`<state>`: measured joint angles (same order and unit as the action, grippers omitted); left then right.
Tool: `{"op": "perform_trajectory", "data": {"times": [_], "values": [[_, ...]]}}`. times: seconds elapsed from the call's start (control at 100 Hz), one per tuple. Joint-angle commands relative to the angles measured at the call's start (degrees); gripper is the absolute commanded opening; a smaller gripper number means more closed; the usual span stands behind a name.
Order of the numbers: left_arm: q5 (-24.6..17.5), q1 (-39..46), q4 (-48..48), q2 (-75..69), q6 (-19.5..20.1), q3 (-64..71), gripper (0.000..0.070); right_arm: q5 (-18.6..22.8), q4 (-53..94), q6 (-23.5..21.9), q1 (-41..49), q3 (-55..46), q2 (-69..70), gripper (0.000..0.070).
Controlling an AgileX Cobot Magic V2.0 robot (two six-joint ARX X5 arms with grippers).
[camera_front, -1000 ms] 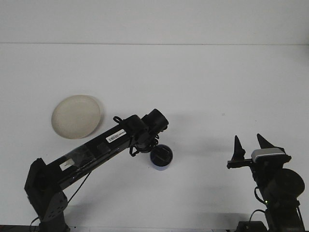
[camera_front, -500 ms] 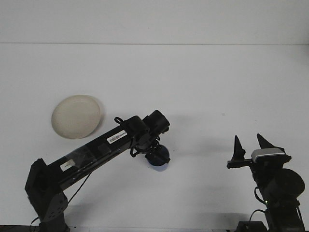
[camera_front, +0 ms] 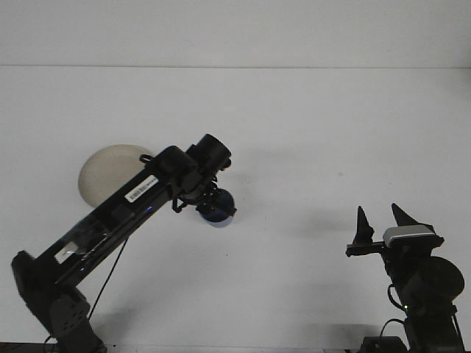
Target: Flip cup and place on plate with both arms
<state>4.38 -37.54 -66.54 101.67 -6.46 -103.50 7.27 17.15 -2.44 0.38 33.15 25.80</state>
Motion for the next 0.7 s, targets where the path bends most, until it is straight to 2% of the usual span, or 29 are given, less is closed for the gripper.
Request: {"op": "perform_trajectory", "data": {"times": [0.0, 0.15, 0.41, 0.69], "values": [[1.9, 2.8, -0.6, -2.1, 0.9, -1.8, 0.0007, -0.2, -0.8, -0.8, 0.1, 0.5, 0.1, 0.0479], [5.0, 12.3, -1.1, -5.2, 0.9, -1.8, 0.0007, -0.2, -0.8, -0.8, 0.1, 0.5, 0.1, 0.0479], [5.0, 27.3, -0.8, -4.2, 2.1, -1.8, 0.0007, -0.2, -0.8, -0.8, 0.1, 0.5, 0.1, 0.0479], [3.7, 36.9, 1.3, -0.9, 3.2, -1.8, 0.0007, -0.2, -0.8, -0.8, 0.1, 0.5, 0.1, 0.0479]]}}
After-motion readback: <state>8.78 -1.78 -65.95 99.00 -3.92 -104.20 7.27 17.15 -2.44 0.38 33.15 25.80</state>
